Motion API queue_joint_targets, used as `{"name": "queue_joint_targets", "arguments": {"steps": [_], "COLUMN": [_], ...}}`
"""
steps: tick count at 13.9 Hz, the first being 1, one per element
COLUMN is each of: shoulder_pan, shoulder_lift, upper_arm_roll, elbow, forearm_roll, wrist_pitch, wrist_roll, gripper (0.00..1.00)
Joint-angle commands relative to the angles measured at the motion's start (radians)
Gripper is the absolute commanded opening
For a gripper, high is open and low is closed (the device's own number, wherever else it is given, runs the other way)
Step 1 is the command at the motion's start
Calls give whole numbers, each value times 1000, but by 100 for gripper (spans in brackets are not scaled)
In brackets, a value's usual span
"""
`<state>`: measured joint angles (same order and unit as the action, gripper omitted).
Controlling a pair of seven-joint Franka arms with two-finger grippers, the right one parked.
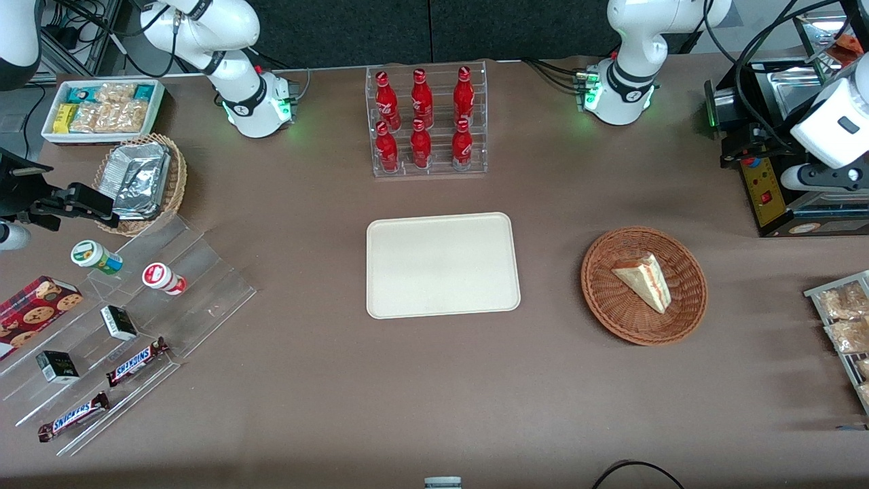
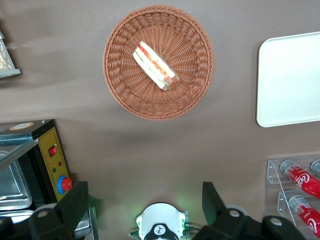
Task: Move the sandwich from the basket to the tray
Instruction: 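Move the left gripper over the wrapped sandwich in the wicker basket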
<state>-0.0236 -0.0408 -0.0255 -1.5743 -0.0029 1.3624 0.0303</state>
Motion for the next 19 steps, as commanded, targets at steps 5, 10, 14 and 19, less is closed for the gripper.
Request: {"name": "queue_joint_targets", "arguments": {"steps": [5,10,14,19], "shoulder_pan": [-1,-21,-78,-78], "shoulder_lift": [38,27,27,41], "upper_arm_roll": [-5,-4,-4,7], "elbow": [-51,-358,-493,-639], "forearm_roll": [32,34,34,32], "wrist_pitch": [18,363,576,832], "wrist_roll": [-4,-257,-548,-710], "gripper": [100,100,100,100]}}
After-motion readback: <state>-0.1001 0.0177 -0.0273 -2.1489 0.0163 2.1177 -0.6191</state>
